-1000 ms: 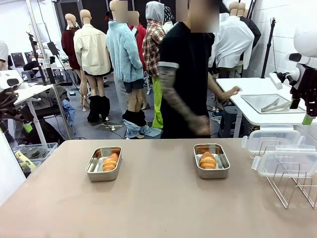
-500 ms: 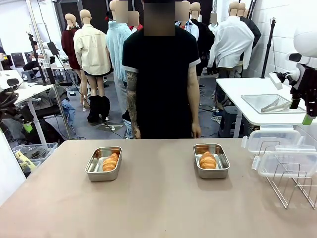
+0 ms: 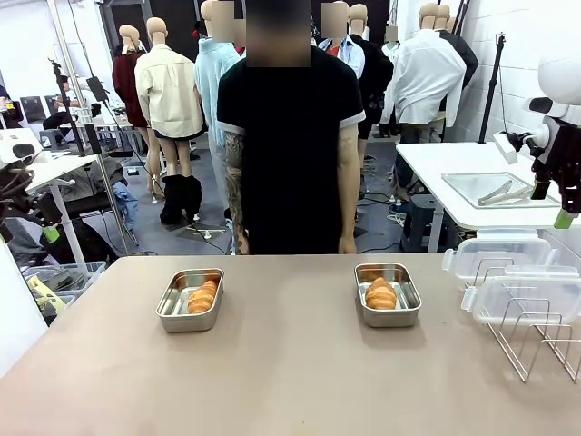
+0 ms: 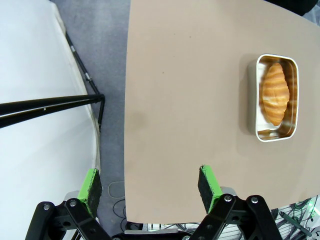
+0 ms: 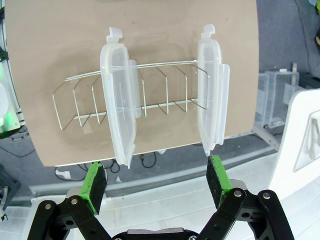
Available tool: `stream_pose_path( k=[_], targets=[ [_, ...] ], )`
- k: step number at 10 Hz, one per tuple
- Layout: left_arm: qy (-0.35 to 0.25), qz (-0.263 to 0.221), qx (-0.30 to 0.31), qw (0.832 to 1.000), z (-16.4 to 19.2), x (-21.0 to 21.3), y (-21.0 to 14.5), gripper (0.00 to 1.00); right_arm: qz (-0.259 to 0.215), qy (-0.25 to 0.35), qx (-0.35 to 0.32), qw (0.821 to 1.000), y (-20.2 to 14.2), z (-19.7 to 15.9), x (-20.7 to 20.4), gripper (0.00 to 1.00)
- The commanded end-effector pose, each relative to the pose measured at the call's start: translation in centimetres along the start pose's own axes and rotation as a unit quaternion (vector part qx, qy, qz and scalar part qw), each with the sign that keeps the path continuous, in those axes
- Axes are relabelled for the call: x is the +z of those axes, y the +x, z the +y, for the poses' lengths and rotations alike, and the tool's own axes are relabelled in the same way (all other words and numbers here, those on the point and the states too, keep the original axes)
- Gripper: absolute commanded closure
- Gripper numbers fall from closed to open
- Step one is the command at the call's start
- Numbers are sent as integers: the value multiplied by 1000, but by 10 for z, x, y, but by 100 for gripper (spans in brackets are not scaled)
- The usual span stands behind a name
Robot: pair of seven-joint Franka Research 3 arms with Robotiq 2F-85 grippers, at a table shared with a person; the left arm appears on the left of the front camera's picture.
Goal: Place the bread in airtight containers.
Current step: Pick up one Airtight Container lid and hand it to the human.
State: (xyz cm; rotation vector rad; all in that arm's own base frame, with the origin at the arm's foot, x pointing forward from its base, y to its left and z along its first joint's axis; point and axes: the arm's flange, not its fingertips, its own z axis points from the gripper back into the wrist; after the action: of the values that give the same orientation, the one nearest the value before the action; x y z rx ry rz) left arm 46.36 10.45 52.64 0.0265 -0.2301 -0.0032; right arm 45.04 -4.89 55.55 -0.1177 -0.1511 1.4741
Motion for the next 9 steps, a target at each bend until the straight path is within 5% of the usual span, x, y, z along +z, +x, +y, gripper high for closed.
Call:
stream_pose_path(
  k=[1,6,9],
  targets=[
    [8,1,7,1000,0,2,-2,0,-10,-4,6,1000,0,-2,-2,0],
    [8,1,7,1000,0,2,-2,0,-3,6,-4,1000,9,7,-5,0],
    [8,1,7,1000,0,2,-2,0,9,-4,21,1000,32,53,-33,0]
  ],
)
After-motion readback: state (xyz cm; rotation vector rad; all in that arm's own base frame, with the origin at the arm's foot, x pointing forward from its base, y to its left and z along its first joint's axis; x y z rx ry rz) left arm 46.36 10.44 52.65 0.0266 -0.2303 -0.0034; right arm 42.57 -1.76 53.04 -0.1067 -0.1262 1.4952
